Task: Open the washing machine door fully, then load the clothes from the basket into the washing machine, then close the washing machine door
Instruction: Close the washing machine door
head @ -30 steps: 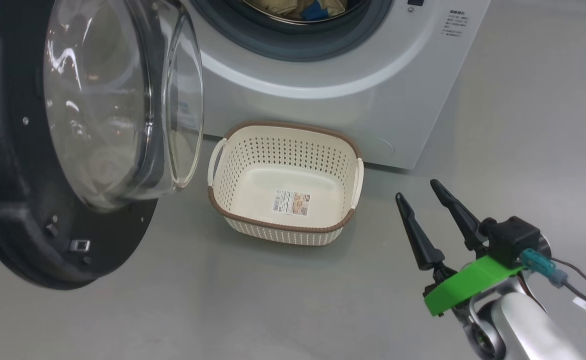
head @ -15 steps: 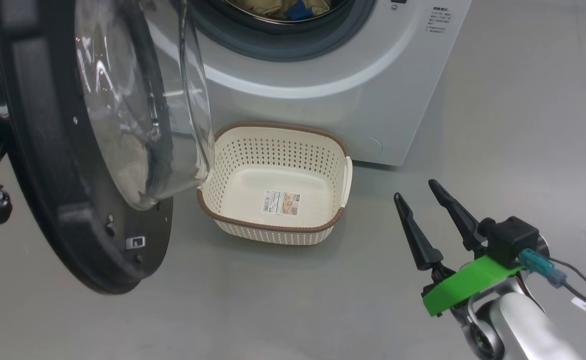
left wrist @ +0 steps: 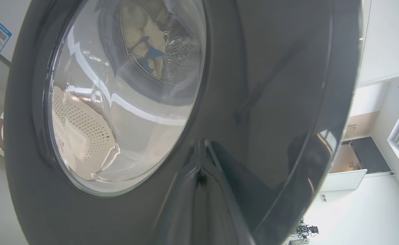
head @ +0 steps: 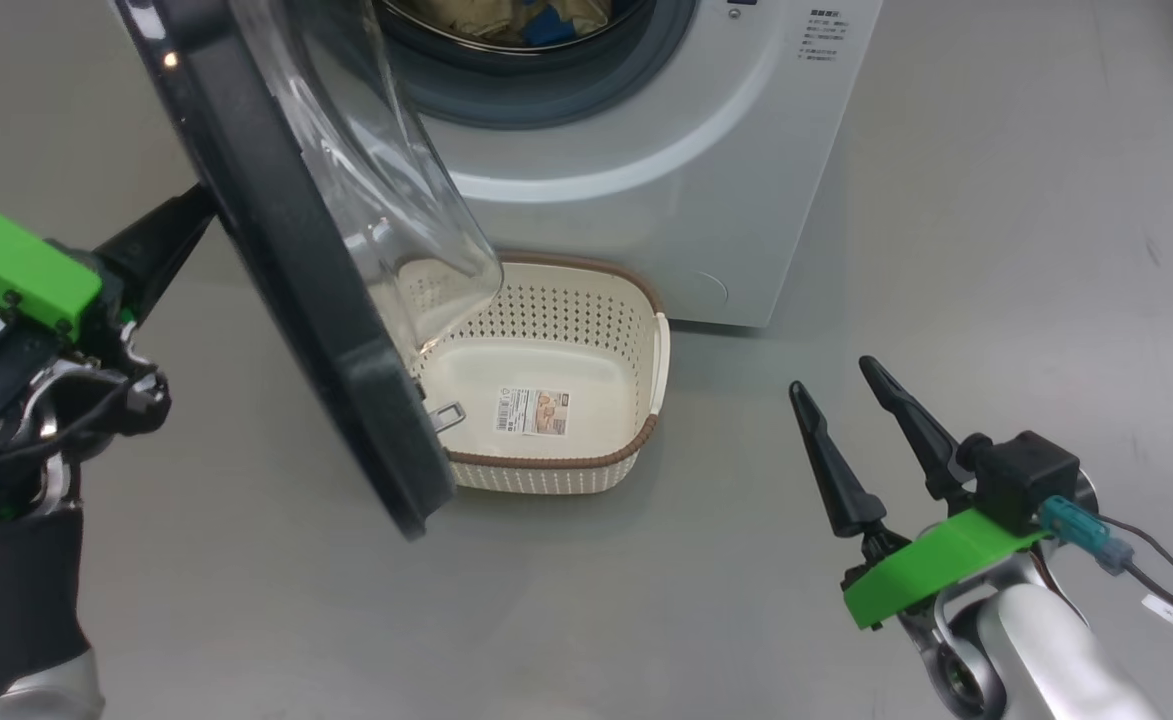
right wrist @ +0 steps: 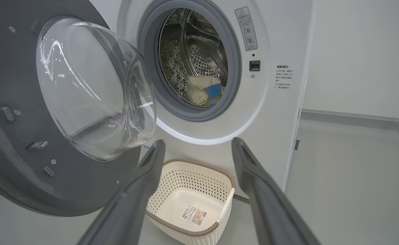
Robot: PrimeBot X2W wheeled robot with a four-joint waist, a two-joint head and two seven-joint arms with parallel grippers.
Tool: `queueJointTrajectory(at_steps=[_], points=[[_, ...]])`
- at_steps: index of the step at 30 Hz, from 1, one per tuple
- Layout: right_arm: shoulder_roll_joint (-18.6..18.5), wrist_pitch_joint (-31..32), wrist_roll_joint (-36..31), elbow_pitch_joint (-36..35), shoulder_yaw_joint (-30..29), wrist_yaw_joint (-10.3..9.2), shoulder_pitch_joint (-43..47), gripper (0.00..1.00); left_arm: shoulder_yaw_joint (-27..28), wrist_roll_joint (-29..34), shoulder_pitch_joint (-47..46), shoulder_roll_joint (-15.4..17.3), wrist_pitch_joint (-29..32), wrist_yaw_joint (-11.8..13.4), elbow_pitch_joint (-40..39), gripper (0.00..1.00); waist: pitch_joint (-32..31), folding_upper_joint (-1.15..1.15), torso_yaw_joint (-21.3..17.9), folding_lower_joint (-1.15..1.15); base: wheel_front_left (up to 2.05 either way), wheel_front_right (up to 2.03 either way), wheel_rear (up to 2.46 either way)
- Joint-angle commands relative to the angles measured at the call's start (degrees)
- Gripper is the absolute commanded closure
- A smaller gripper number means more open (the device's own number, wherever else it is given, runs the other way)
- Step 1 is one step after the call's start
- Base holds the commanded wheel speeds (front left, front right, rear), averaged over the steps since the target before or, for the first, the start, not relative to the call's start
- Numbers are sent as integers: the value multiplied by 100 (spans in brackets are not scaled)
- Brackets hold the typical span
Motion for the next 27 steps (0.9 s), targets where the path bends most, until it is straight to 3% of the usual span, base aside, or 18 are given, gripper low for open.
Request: queueJointTrajectory(at_steps=[1, 12, 27], points=[[19, -37, 28, -159, 52, -16, -32, 0, 54, 22, -349, 76, -19, 36, -301, 100, -5, 0, -33, 0, 0, 0, 0], [20, -37, 33, -155, 63, -16, -30, 0, -149, -103, -552, -418, -511, -468, 146, 100, -76, 0, -329, 0, 0, 0, 0], [-6, -37, 45, -120, 98, -16, 14, 0, -288, -152, -903, -584, -1197, -1133, 1350, 100, -173, 0, -640, 0, 0, 0, 0]])
